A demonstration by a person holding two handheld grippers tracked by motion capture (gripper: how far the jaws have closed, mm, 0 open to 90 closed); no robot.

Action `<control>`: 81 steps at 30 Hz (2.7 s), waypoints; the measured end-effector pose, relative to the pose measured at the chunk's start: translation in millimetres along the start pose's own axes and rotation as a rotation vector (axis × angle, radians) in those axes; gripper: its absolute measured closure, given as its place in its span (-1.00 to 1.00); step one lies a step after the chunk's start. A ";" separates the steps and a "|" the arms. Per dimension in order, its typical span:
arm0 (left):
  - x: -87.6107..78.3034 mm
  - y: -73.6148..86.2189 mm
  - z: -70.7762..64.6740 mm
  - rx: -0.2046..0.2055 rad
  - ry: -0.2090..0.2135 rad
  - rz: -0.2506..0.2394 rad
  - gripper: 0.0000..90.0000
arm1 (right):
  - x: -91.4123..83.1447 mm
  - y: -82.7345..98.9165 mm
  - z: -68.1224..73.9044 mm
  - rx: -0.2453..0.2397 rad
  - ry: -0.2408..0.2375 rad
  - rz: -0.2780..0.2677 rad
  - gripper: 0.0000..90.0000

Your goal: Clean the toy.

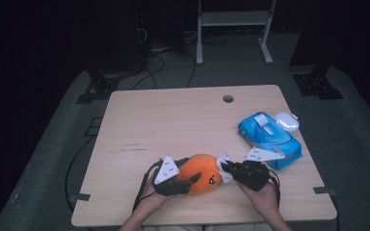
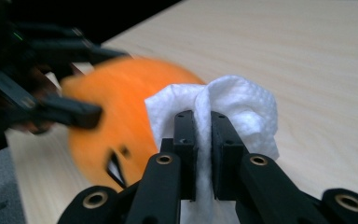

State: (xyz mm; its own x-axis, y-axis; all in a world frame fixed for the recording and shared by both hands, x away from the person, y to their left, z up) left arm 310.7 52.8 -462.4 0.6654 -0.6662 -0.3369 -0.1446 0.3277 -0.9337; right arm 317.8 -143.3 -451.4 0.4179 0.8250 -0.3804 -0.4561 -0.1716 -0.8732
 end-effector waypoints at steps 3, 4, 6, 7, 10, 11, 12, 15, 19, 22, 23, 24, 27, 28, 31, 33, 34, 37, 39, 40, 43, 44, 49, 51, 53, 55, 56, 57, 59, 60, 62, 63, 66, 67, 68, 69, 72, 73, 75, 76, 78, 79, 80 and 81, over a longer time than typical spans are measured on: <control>1.6 -3.3 -13.6 0.042 0.011 -0.014 -0.21 | -3.5 -5.6 4.8 -0.019 -0.007 -0.014 0.81; 2.0 -4.1 -17.9 0.052 0.013 -0.018 -0.22 | -3.8 -5.1 5.0 -0.013 -0.009 -0.016 0.81; 2.0 -5.0 -24.0 0.078 0.015 -0.022 -0.23 | -2.1 -4.6 11.5 -0.032 -0.011 -0.009 0.81; 1.1 -4.9 -25.1 0.093 0.015 -0.018 -0.23 | -2.1 -4.6 11.5 -0.032 -0.011 -0.009 0.81; 0.5 -4.9 -25.5 0.084 0.029 -0.028 -0.23 | -1.2 -9.2 20.0 -0.086 -0.012 0.003 0.81; 0.8 -4.9 -24.8 0.080 0.030 -0.029 -0.24 | -0.4 -9.4 20.3 -0.098 -0.007 0.009 0.81; 1.1 -5.5 -21.9 0.059 0.026 -0.024 -0.38 | 1.0 -6.7 17.8 -0.095 -0.006 0.024 0.81; 2.3 -5.7 -17.1 0.013 0.009 -0.008 -0.56 | 1.7 -3.5 13.2 -0.078 -0.011 0.027 0.81; 9.3 5.7 -2.3 -0.221 -0.001 0.097 -0.87 | -1.5 -1.1 7.6 -0.048 -0.010 0.025 0.81; 8.9 4.7 -3.8 -0.201 0.023 0.086 -0.55 | -0.2 -2.9 9.7 -0.061 0.002 0.027 0.81; 8.0 3.2 -4.1 -0.186 0.027 0.080 -0.42 | -0.5 -3.6 9.7 -0.058 0.003 0.024 0.81; 7.2 1.3 -4.4 -0.166 0.029 0.064 -0.31 | -1.0 -4.5 8.9 -0.060 0.004 0.020 0.81; 7.7 -7.2 -3.3 -0.072 -0.003 -0.021 -0.18 | -3.3 -7.3 7.2 -0.058 0.013 0.002 0.81; 8.7 -9.9 -2.5 -0.028 -0.020 -0.040 -0.17 | -4.2 -9.0 7.1 -0.056 0.015 -0.005 0.81; 14.5 -6.8 -2.8 0.032 -0.027 -0.038 -0.21 | -4.5 -12.5 7.7 -0.062 0.012 -0.018 0.81; 15.7 -2.6 -1.2 -0.017 -0.011 -0.024 -0.57 | 1.7 -6.3 7.2 -0.067 0.010 0.011 0.81; 14.8 -4.3 -0.1 -0.055 -0.002 -0.020 -0.57 | 1.7 -6.3 7.2 -0.067 0.010 0.011 0.81; 6.2 -12.9 5.8 -0.134 0.004 -0.049 -0.74 | 5.3 -1.4 9.3 -0.055 -0.002 0.020 0.81; 3.0 -11.7 7.4 -0.126 0.014 -0.045 -0.55 | 6.8 -1.7 17.1 -0.071 -0.018 0.026 0.81; 3.0 -8.8 7.0 -0.125 0.023 -0.035 -0.35 | 8.4 -3.5 24.3 -0.094 -0.024 0.033 0.81; 1.9 -3.8 7.9 -0.143 0.032 -0.024 -0.27 | 7.1 -4.8 23.3 -0.099 -0.026 0.036 0.81; 1.3 -3.5 8.0 -0.137 0.026 -0.020 -0.26 | 5.3 -5.0 19.9 -0.084 -0.024 0.029 0.81; -0.5 0.4 6.6 -0.128 0.036 -0.010 -0.25 | -0.5 6.3 -10.0 0.012 0.025 0.037 0.81; 0.4 0.7 5.9 -0.124 0.031 -0.006 -0.25 | 1.3 7.1 -9.7 0.015 0.023 0.032 0.81; 1.2 1.1 3.9 -0.119 0.037 -0.015 -0.25 | 2.5 1.9 -0.1 -0.026 0.025 0.027 0.81; 2.4 1.3 -0.4 -0.097 0.051 -0.016 -0.25 | 3.1 -6.8 18.2 -0.070 -0.027 0.007 0.81; 2.7 0.9 -2.2 -0.077 0.045 -0.014 -0.25 | 3.1 -6.8 18.2 -0.070 -0.027 0.007 0.81; 3.2 0.2 -3.8 -0.063 0.038 -0.014 -0.25 | 4.3 -7.5 21.2 -0.092 -0.023 0.014 0.81; 2.7 0.4 -4.6 -0.046 0.039 -0.005 -0.26 | 5.9 -4.4 18.8 -0.085 -0.023 0.022 0.81; 2.7 0.7 -4.6 -0.047 0.038 -0.007 -0.26 | 5.6 -2.0 14.2 -0.056 -0.032 0.019 0.81; 2.7 1.1 -4.3 -0.046 0.041 -0.008 -0.26 | 4.0 3.2 0.8 -0.025 -0.011 0.021 0.81; 2.6 1.1 -4.3 -0.044 0.043 -0.009 -0.26 | 3.0 5.4 -5.0 -0.011 0.008 0.024 0.81; 3.4 0.9 -5.7 -0.033 0.048 -0.009 -0.27 | 0.9 4.6 -7.7 -0.001 0.029 0.024 0.81; 3.4 0.9 -5.7 -0.033 0.048 -0.009 -0.27 | 0.9 4.6 -7.7 -0.001 0.029 0.024 0.81; 3.6 1.0 -6.2 -0.029 0.055 -0.012 -0.27 | 0.7 -3.1 4.4 -0.040 0.001 0.003 0.81; 3.9 1.0 -7.5 -0.028 0.061 -0.015 -0.27 | 0.7 -3.1 4.4 -0.040 0.001 0.003 0.81; 3.6 -0.1 -9.2 -0.014 0.072 -0.011 -0.30 | 5.1 -7.7 19.7 -0.108 -0.008 0.016 0.81; 2.4 -0.9 -7.2 -0.023 0.076 -0.011 -0.33 | 6.6 -6.0 20.0 -0.118 -0.001 0.027 0.81; 0.9 -0.9 -2.5 -0.049 0.061 0.004 -0.60 | 8.3 -0.9 14.4 -0.095 -0.004 0.035 0.81; 0.9 0.3 0.8 -0.072 0.043 0.027 -0.69 | 7.0 -1.0 11.6 -0.092 0.007 0.038 0.81; 0.0 4.1 7.4 -0.136 0.044 0.048 -0.72 | 5.7 -1.0 9.3 -0.081 0.010 0.038 0.81; 0.2 5.8 9.3 -0.162 0.056 0.058 -0.71 | 4.7 -0.5 7.8 -0.072 0.012 0.035 0.81; 0.4 6.9 9.1 -0.170 0.078 0.061 -0.65 | 4.7 0.2 8.4 -0.067 0.007 0.032 0.82; 0.6 7.4 8.4 -0.146 0.078 0.062 -0.54 | 5.6 0.4 11.5 -0.075 0.008 0.035 0.82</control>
State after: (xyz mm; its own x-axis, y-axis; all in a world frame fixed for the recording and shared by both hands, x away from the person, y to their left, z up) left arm 316.1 60.4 -468.5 0.5937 -0.6994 -0.3979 -0.2924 0.2732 -0.9165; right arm 311.0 -132.5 -450.5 0.4097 0.8135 -0.4129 -0.4106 -0.2398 -0.8797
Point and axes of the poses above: each handheld gripper's, and its own axes: x roughly forward along the jaws, y roughly out of its underside, z roughly to its left, the point moved 6 cm from there along x, roughly forward along the jaws, and after that the axes turned 9 degrees about -y, right-handed, at the moved point
